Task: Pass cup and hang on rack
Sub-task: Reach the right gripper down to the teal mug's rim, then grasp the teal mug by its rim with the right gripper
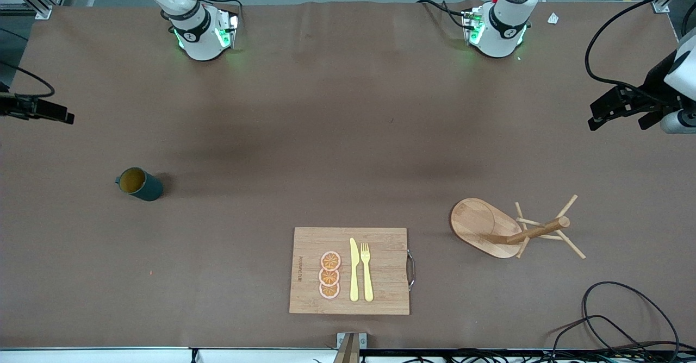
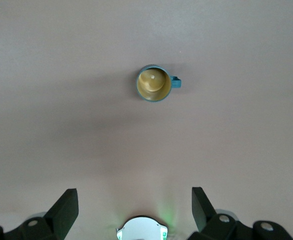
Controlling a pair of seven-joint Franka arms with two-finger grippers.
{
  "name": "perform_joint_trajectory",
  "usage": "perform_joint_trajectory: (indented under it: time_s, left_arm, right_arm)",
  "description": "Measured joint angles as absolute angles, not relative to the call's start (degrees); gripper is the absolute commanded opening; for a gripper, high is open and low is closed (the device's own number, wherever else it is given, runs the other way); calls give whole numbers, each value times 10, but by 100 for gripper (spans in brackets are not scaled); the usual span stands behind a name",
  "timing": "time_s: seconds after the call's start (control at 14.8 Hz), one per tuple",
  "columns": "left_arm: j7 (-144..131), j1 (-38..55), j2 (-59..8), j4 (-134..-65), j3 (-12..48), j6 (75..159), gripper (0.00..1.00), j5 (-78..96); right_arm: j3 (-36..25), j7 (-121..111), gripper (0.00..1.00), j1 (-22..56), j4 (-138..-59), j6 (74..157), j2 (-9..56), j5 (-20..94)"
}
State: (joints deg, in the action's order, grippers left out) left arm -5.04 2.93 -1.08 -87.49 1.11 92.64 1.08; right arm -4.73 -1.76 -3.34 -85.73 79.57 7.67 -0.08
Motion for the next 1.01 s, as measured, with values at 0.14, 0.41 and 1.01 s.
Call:
perform_joint_trajectory:
  time_s: [0.14,0.41,1.01]
  left_arm:
    - [-50,29,-11,-875,11,926,100,11]
    - [-50,29,-11,-875,11,926,100,11]
    - [-50,29,-11,-875,12,926,100,11]
  right_arm:
    - [-47,-18,100,-34,-878,829,94,11]
    - [-48,-101,100,-44,-976,970,113,24]
    - [-49,-384,99,-90,-1058,1170,211,45]
